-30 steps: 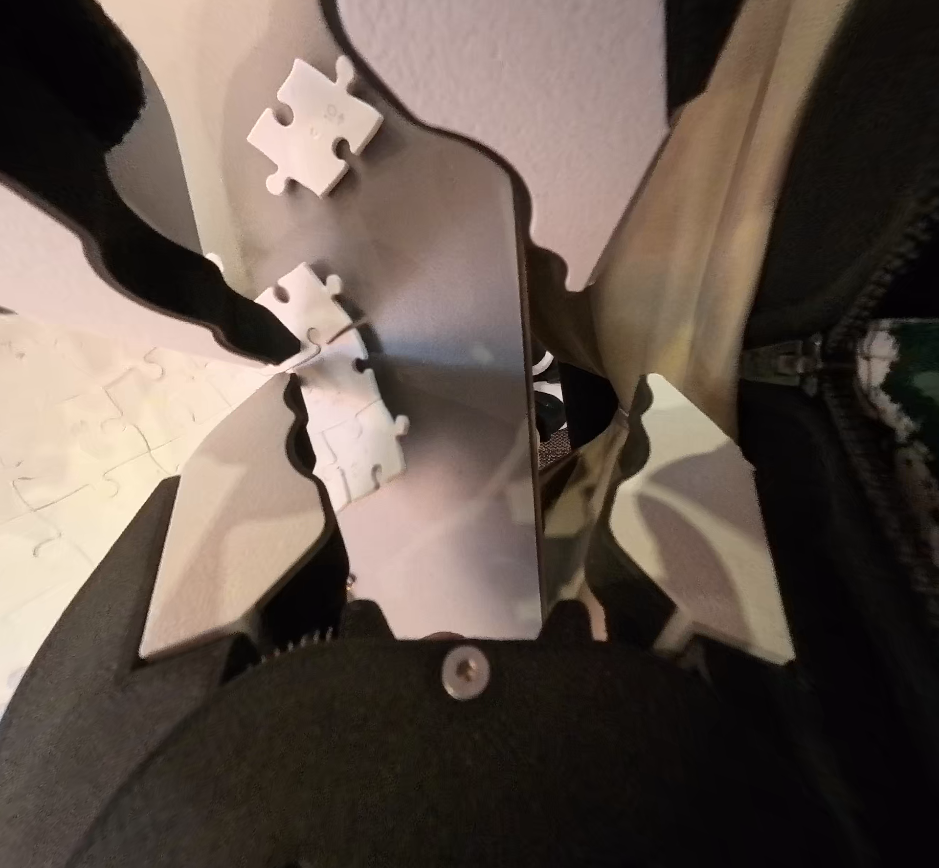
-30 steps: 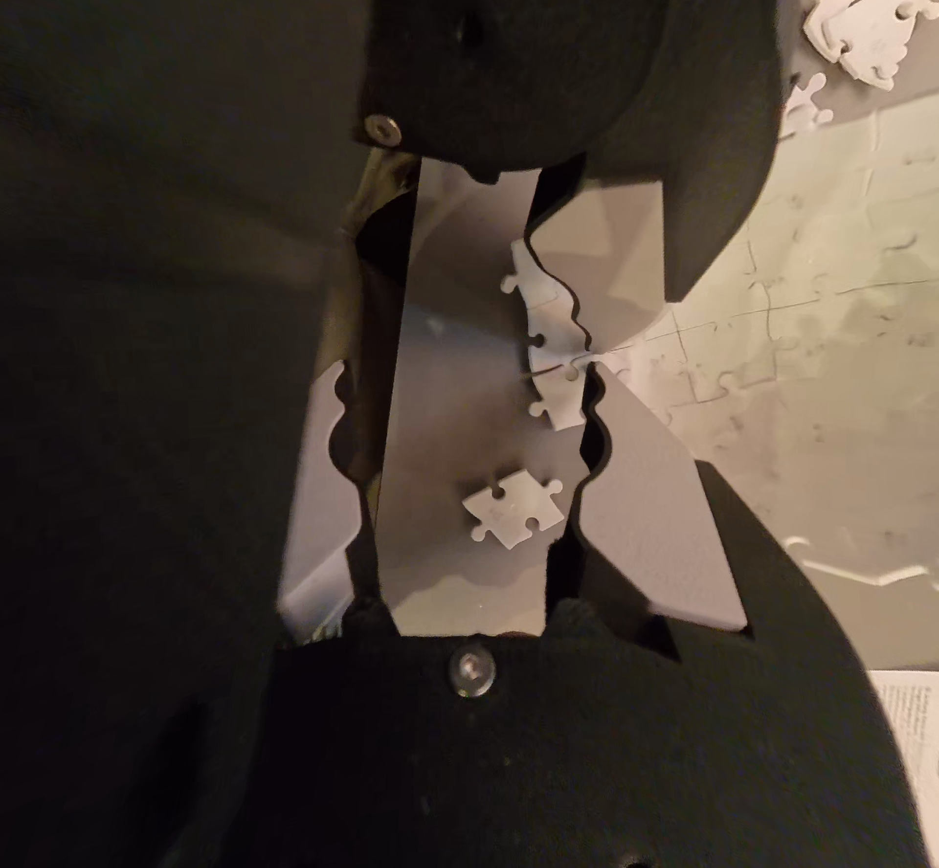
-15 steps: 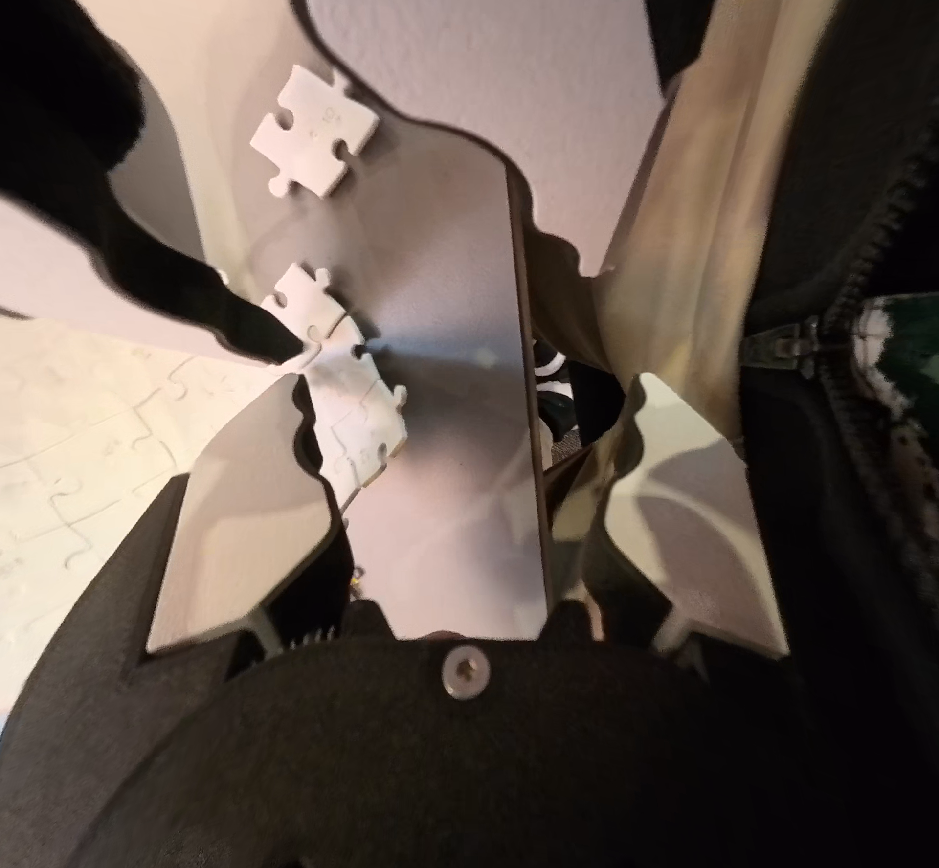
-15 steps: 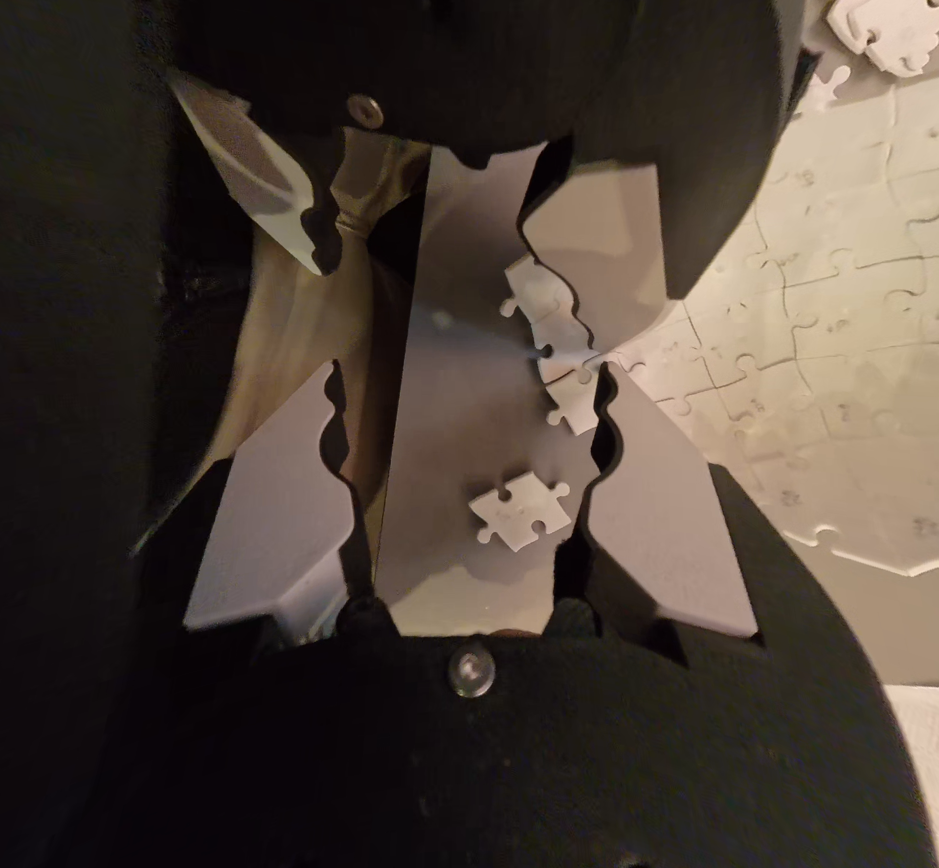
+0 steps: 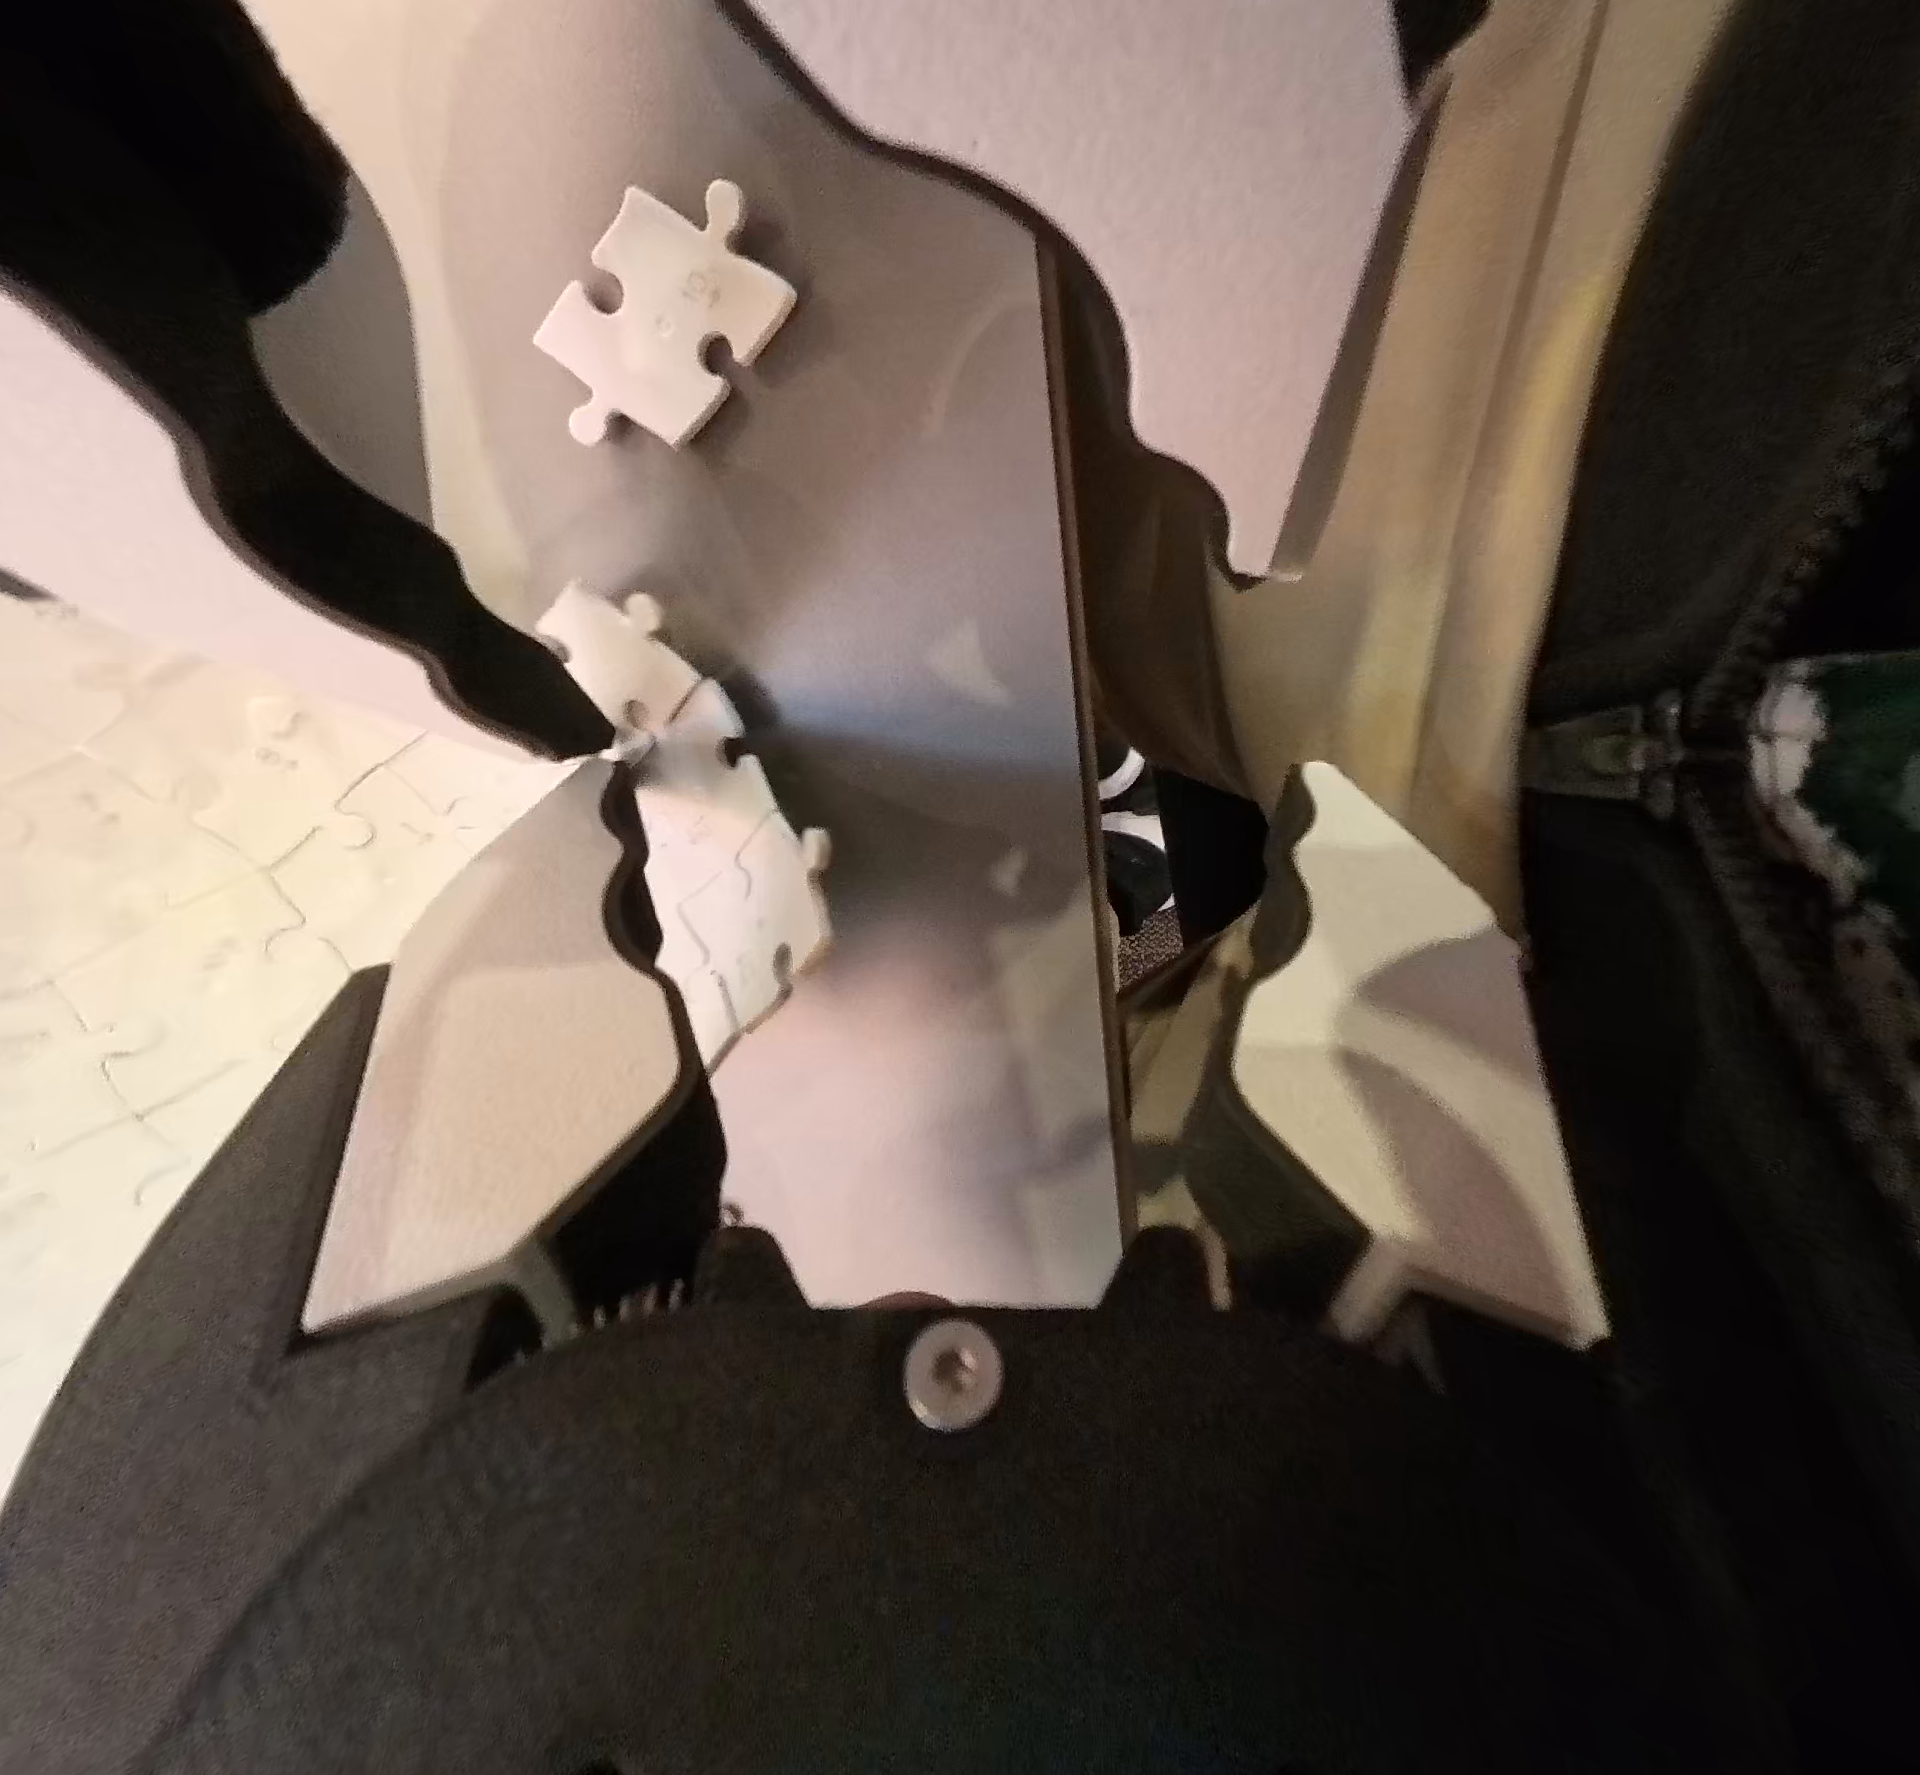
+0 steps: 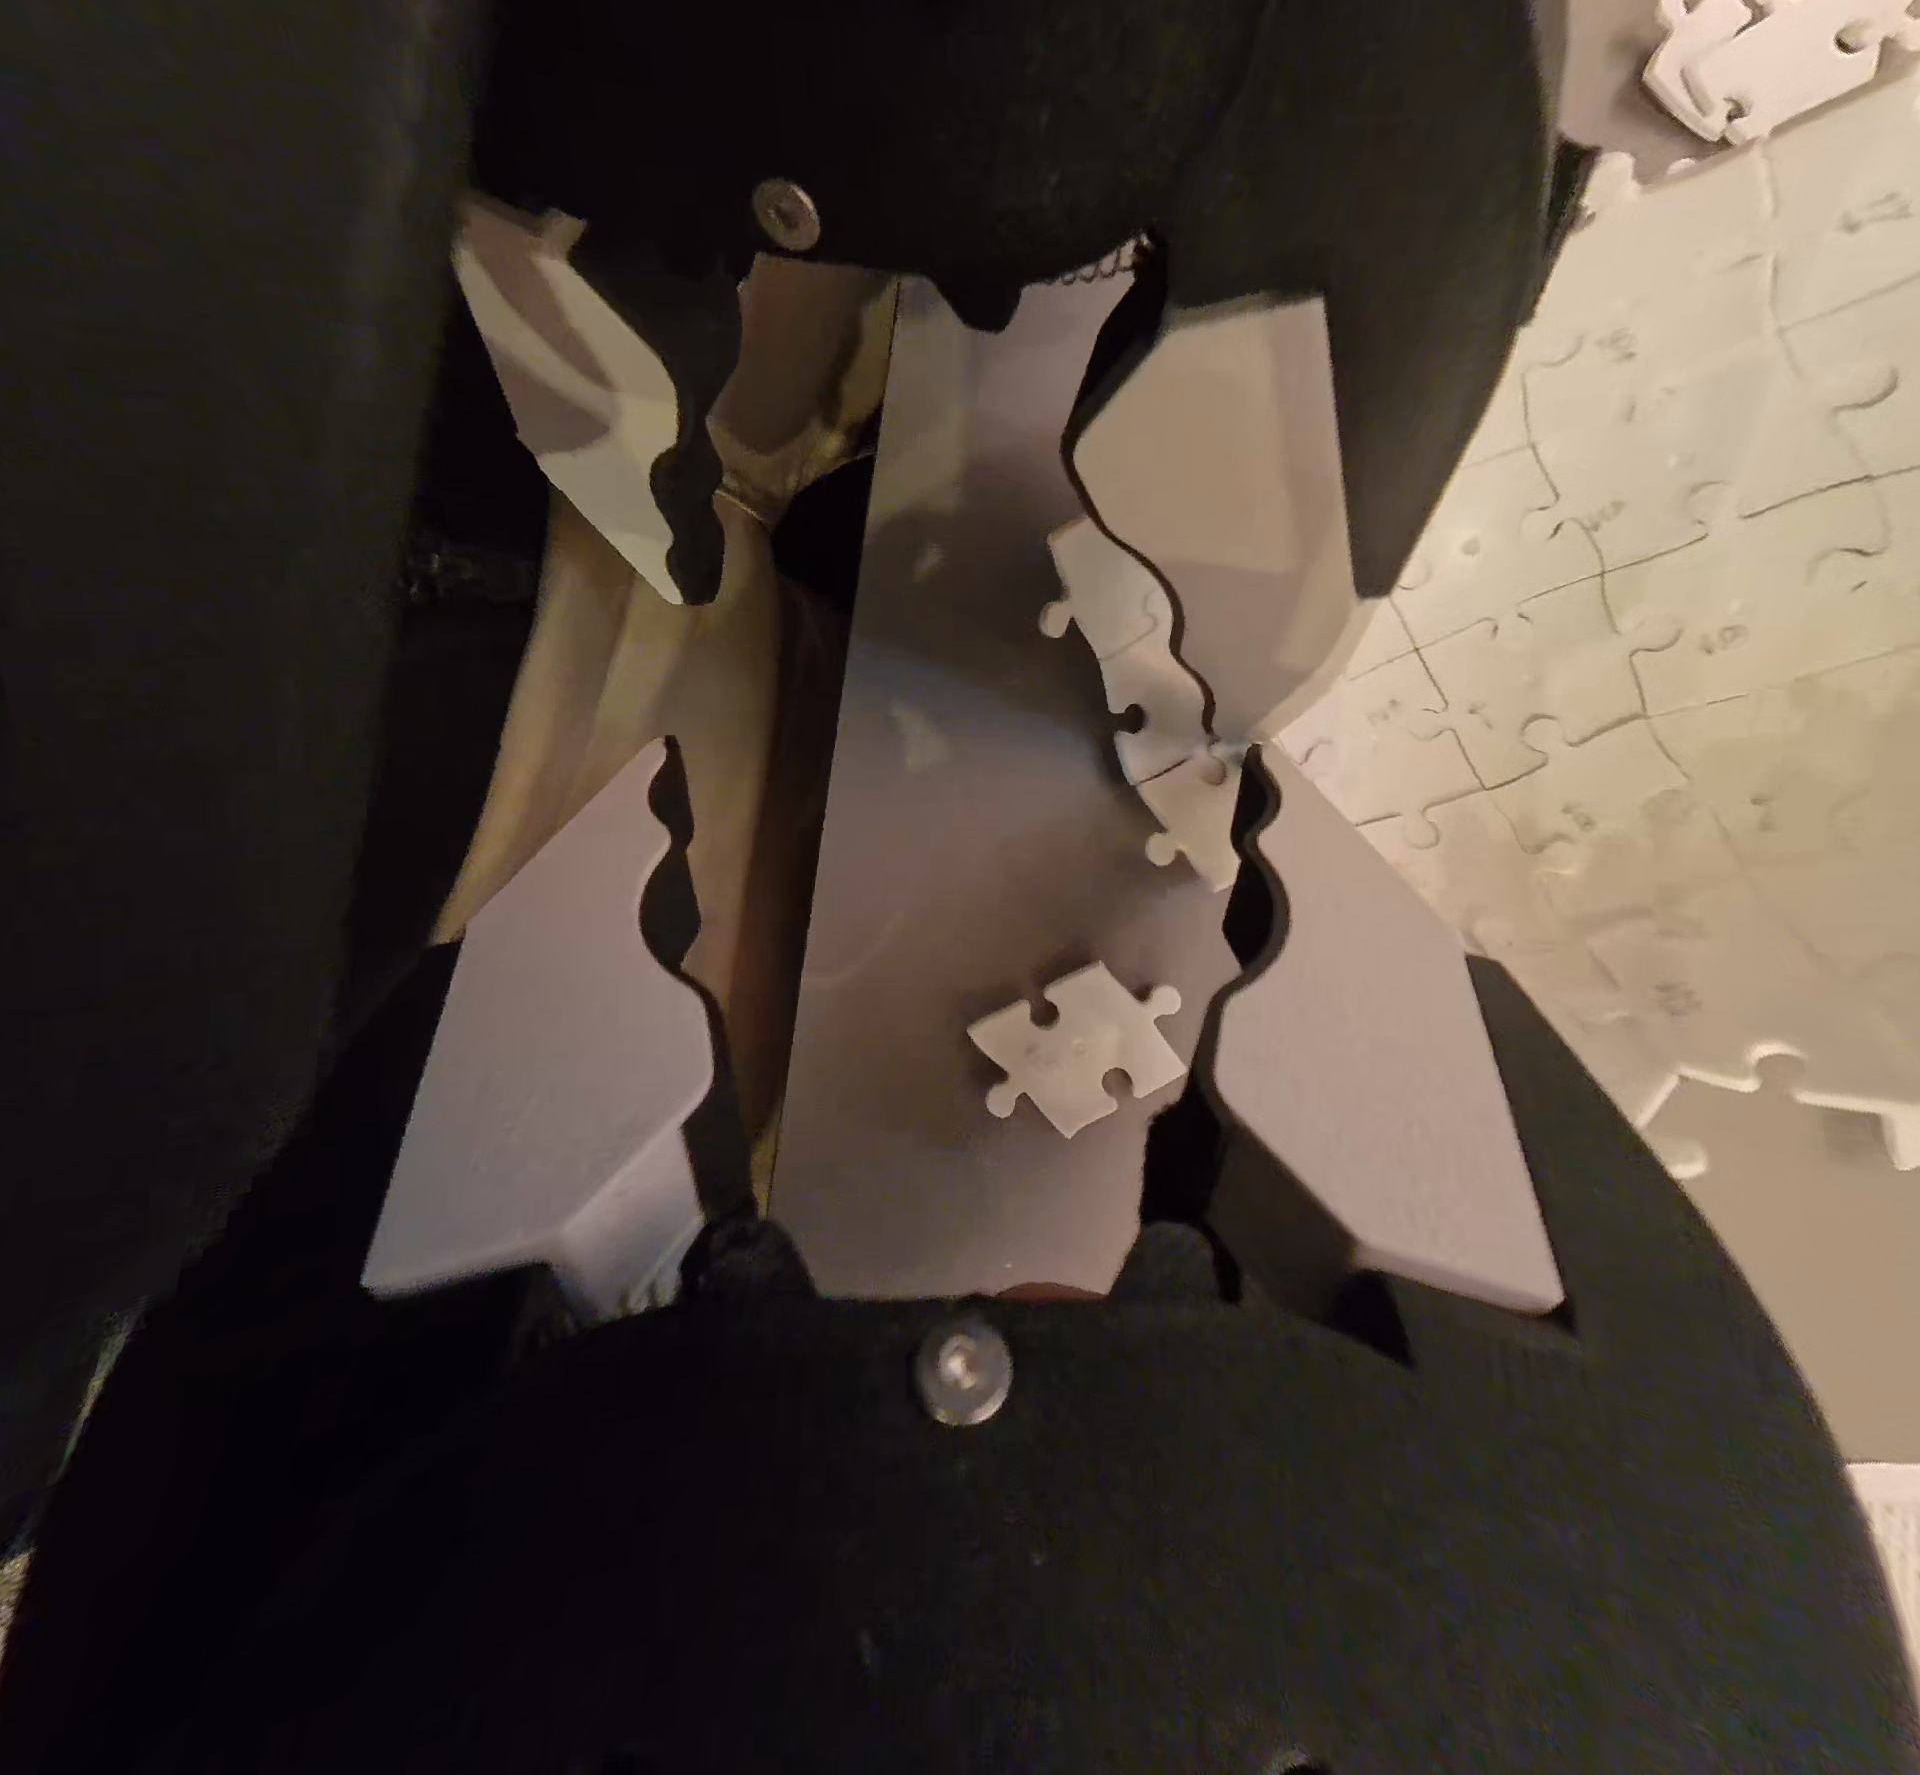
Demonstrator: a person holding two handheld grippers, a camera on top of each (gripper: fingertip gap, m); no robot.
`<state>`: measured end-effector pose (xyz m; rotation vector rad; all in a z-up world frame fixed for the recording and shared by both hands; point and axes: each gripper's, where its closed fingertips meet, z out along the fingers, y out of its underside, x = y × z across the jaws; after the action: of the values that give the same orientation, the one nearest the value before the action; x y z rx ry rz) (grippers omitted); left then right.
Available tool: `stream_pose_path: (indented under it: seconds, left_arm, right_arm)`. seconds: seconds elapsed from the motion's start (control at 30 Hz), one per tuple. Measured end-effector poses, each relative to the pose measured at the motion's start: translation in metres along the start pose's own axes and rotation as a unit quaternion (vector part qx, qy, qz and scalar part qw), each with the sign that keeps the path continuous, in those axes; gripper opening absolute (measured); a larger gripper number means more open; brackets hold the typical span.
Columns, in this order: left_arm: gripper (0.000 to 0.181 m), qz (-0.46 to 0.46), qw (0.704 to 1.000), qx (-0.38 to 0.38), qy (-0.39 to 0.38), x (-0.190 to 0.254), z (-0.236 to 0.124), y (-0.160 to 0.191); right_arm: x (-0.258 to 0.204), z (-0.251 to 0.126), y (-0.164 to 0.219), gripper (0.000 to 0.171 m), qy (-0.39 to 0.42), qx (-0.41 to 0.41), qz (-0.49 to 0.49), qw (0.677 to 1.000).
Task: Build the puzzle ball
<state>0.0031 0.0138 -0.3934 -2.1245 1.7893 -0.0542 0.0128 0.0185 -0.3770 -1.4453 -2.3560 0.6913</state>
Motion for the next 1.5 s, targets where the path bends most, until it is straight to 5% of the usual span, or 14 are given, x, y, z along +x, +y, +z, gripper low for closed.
stream_pose_path:
  seconds: [0.53, 0.9, 1.5]
  left_arm:
    - [0.100, 0.012, 0.999, -0.033, -0.035, -0.008, 0.002, 0.001]
    - [0.102, 0.013, 0.999, -0.035, -0.032, -0.007, 0.002, 0.001]
    - [0.107, 0.017, 0.999, -0.042, -0.028, -0.005, 0.003, 0.002]
  right_arm:
    - [-0.003, -0.001, 0.003, 0.103, -0.009, -0.017, -0.006, 1.000]
    - [0.003, 0.005, -0.002, 0.132, 0.005, 0.007, 0.007, 1.000]
    - [0.004, 0.007, 0.001, 0.120, 0.012, 0.002, -0.011, 1.000]
